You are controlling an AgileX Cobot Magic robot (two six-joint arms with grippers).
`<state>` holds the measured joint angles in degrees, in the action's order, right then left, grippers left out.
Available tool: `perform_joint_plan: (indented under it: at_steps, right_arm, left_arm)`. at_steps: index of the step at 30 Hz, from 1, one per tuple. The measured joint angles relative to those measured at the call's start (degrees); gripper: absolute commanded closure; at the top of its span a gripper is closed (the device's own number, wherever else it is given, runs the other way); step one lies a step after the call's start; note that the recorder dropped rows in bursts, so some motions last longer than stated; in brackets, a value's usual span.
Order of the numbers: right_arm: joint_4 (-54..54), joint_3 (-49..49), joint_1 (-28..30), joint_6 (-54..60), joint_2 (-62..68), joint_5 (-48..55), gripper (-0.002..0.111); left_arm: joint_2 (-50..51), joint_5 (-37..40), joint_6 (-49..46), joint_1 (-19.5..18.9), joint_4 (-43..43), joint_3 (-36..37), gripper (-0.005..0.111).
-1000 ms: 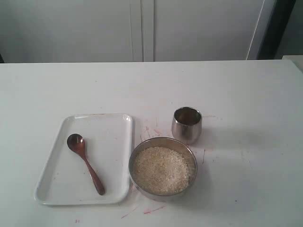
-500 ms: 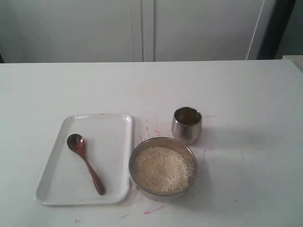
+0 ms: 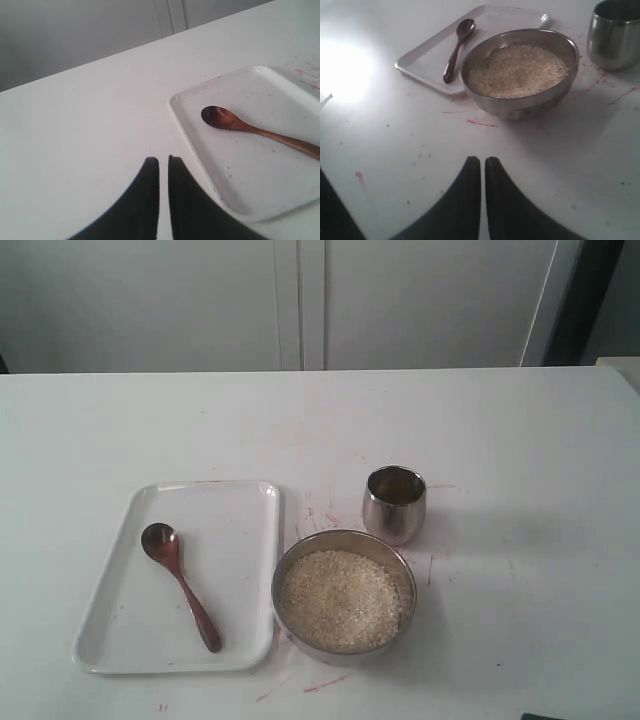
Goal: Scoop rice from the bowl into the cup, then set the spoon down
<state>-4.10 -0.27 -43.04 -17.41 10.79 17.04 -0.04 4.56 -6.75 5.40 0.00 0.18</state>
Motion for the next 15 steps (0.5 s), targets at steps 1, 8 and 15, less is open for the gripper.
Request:
perform_joint_plan:
  at_steps: [1,8,15]
  right_arm:
    - [0.0,0.0,1.1,0.0,0.0,0.0,0.104]
    - [0.0,0.0,9.6,0.0,0.0,0.0,0.104]
    - [0.0,0.0,18.7,0.0,0.0,0.0,0.104]
  left_arm:
    - [0.0,0.0,0.0,0.0,0.0,0.0,0.092]
    - [0.0,0.0,0.0,0.0,0.0,0.0,0.092]
    - [0.0,0.0,0.0,0.0,0.0,0.0,0.092]
